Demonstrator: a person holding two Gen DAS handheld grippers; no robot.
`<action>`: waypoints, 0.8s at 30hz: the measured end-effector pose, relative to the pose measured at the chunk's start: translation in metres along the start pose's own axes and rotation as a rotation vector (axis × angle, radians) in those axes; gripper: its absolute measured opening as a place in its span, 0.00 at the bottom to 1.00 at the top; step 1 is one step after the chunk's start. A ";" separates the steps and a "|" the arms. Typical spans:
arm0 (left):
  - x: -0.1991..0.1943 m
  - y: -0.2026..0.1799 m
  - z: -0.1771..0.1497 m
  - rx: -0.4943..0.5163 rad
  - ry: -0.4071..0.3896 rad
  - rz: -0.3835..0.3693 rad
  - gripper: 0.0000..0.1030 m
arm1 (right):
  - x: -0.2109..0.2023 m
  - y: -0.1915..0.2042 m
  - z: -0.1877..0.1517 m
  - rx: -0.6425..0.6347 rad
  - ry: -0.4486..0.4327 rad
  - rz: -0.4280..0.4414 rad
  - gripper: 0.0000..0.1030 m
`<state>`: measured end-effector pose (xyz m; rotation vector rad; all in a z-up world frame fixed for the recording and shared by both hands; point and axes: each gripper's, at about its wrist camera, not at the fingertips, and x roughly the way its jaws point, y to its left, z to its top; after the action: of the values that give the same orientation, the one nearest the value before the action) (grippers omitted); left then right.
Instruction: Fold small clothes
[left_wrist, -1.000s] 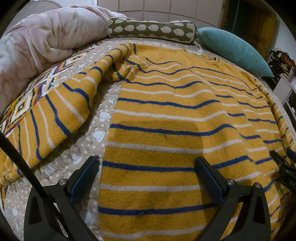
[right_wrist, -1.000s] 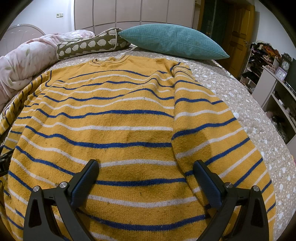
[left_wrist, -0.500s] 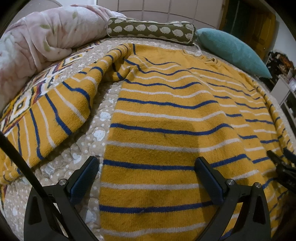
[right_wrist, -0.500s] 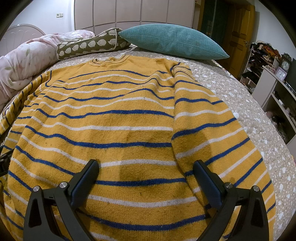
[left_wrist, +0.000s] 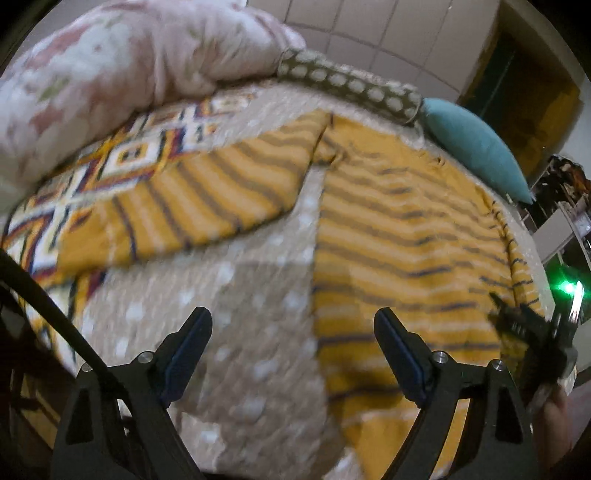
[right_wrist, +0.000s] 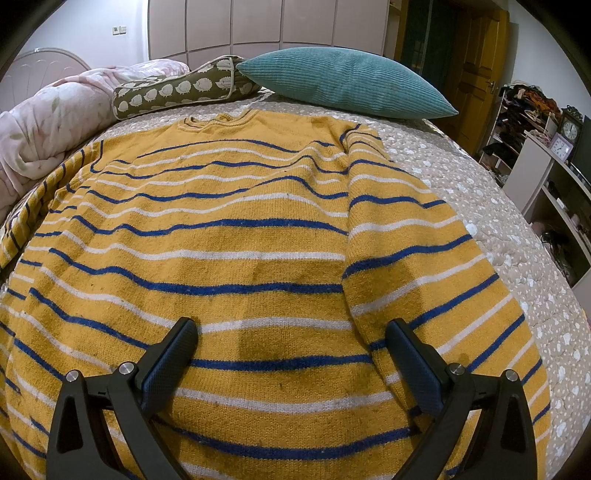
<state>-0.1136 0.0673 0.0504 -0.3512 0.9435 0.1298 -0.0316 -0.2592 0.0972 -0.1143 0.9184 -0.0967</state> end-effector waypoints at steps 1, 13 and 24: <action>0.002 0.003 -0.005 -0.003 0.021 -0.015 0.85 | 0.000 0.000 0.000 0.000 0.000 0.000 1.00; 0.008 -0.033 -0.045 0.078 0.097 -0.107 0.63 | 0.001 0.001 0.001 -0.005 0.012 -0.004 1.00; 0.020 -0.076 -0.054 0.170 0.075 0.033 0.79 | 0.007 -0.003 0.007 0.022 0.084 0.018 1.00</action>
<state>-0.1235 -0.0238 0.0228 -0.1847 1.0272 0.0665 -0.0222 -0.2622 0.0964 -0.0824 1.0020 -0.0957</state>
